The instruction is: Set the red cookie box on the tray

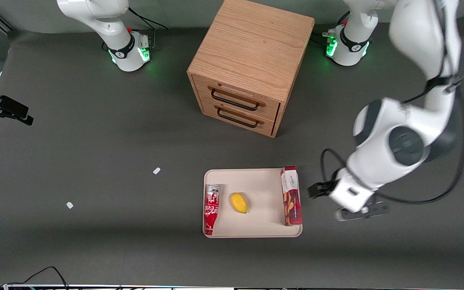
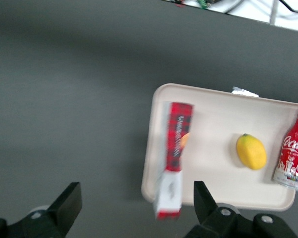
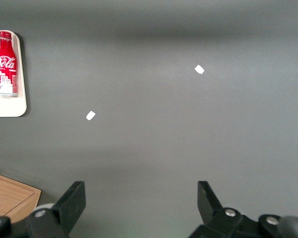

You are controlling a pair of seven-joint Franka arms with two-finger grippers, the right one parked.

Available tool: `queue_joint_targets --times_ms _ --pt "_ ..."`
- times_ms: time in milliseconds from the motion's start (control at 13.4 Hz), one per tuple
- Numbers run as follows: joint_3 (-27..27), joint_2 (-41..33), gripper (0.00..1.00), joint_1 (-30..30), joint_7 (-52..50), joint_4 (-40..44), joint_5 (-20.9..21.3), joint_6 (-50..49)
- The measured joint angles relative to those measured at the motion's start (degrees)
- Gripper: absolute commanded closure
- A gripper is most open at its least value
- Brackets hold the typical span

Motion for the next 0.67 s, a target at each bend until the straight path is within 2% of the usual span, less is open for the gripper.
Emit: queue_joint_targets --times_ms 299,673 --pt "0.22 -14.29 0.00 7.83 10.94 -7.26 -1.79 -10.08" --pt "0.43 -27.34 0.00 15.20 23.14 -20.40 -2.29 -11.77"
